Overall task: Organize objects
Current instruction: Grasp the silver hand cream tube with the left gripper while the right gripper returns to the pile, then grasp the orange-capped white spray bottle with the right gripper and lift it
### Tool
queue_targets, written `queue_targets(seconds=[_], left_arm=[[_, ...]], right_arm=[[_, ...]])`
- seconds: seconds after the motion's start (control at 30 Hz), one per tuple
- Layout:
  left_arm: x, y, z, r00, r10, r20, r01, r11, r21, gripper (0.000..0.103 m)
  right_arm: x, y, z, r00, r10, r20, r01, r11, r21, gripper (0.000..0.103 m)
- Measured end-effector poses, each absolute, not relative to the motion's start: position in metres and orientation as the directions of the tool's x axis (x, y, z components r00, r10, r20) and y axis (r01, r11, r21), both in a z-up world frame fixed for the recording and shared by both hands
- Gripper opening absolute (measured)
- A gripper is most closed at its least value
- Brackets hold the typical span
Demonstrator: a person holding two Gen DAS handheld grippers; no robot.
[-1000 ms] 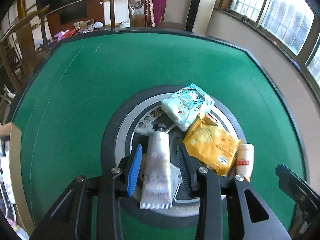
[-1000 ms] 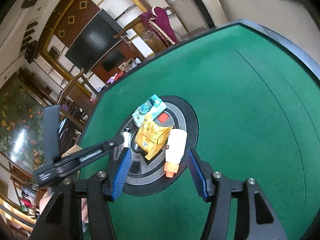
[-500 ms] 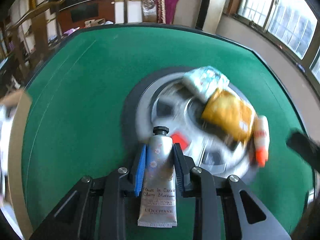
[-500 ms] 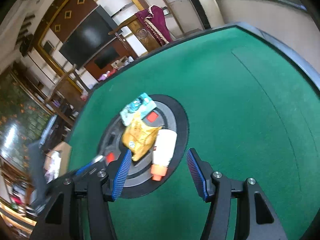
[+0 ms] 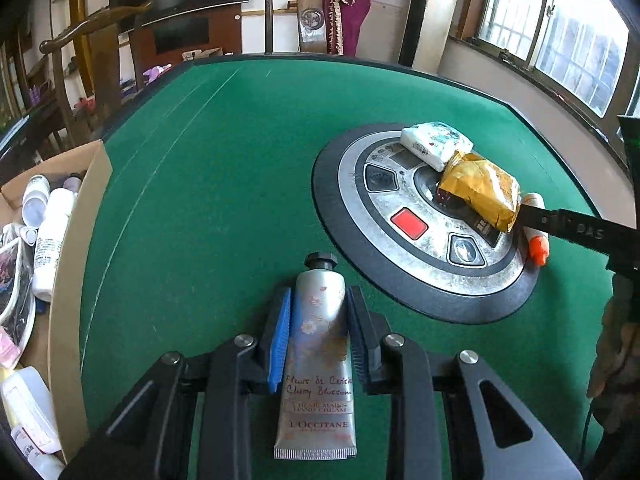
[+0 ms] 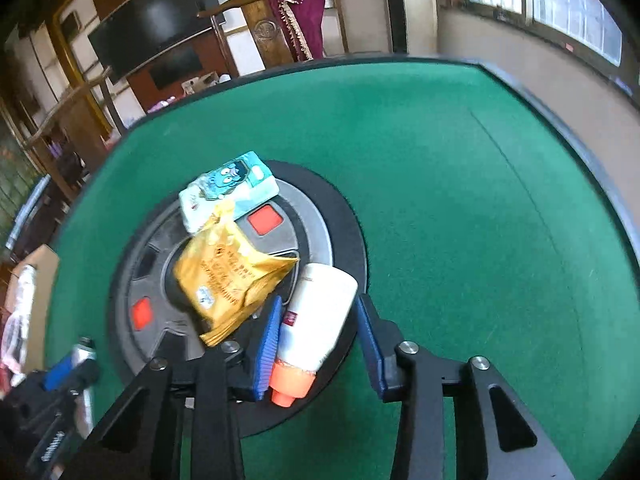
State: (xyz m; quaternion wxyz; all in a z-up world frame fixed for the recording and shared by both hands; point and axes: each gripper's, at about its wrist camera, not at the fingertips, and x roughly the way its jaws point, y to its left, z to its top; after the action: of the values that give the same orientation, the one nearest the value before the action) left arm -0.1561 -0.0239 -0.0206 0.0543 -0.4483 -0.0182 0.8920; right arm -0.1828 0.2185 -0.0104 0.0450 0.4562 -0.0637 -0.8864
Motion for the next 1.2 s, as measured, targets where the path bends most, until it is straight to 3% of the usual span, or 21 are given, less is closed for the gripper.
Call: queue_targets(seconds=[0.03,0.1,0.3,0.57,0.83,1.2], left_arm=[[-0.157,-0.024,-0.021,-0.592,0.114,-0.797,-0.081,-0.993,-0.082,0.026],[-0.157,-0.024,-0.021,-0.593,0.115,-0.797,-0.081,-0.993,-0.083,0.026],[-0.156,-0.029,-0.021,-0.593,0.136,-0.794,-0.079,-0.991,-0.111,0.026],[-0.157,-0.034,-0.019,-0.602,0.191,-0.775,-0.078,-0.98,-0.181,0.026],[-0.153,-0.035,-0.008,-0.634,0.2,-0.747,-0.079,-0.978,-0.195,0.026],[-0.149,-0.038,0.003,-0.67,0.21,-0.712,-0.083,-0.974,-0.21,0.026]], right_arm=[[-0.182,0.218,-0.011,-0.589,-0.117,-0.799,0.025,-0.992,0.127,0.029],[-0.181,0.219,-0.01,-0.597,-0.11,-0.794,0.043,-0.994,0.105,0.029],[-0.17,0.244,-0.005,-0.595,-0.194,-0.78,0.022,-0.974,0.226,0.029],[-0.147,0.241,0.026,-0.658,-0.27,-0.703,0.081,-0.953,0.291,0.029],[-0.125,0.194,0.034,-0.643,-0.385,-0.662,0.229,-0.921,0.314,0.029],[-0.117,0.163,0.03,-0.642,-0.396,-0.656,0.288,-0.918,0.273,0.029]])
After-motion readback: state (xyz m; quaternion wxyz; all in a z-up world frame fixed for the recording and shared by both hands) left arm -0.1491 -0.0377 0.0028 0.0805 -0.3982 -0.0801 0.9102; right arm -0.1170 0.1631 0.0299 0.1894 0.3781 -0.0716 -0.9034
